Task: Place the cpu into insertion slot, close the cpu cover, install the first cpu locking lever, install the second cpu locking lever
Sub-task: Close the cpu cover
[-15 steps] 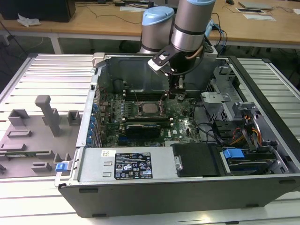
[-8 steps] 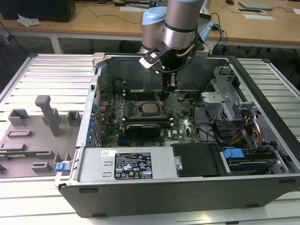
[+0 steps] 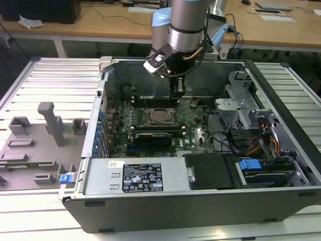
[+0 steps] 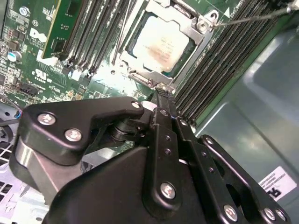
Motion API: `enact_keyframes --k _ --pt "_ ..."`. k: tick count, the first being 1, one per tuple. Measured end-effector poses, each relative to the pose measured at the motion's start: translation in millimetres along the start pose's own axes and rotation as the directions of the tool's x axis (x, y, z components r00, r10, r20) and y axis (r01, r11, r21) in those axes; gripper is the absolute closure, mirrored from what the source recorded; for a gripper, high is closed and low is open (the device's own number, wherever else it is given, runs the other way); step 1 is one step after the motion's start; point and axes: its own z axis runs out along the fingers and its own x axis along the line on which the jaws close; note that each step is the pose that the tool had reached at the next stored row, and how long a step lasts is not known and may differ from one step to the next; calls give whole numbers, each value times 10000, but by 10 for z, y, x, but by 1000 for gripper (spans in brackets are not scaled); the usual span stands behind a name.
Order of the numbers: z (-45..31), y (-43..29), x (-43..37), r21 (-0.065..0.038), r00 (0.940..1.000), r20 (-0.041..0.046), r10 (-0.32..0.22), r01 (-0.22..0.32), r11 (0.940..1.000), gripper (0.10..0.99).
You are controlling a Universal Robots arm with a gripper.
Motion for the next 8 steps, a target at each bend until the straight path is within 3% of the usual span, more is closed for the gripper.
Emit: enact_keyframes --k 1,2,8 --pt "4 -52 0 -116 10000 36 5 -4 9999 980" --pt "10 -95 -1 -170 10000 40 5 -4 9999 980" --pt "49 -262 -75 -279 10000 40 6 -5 9996 980"
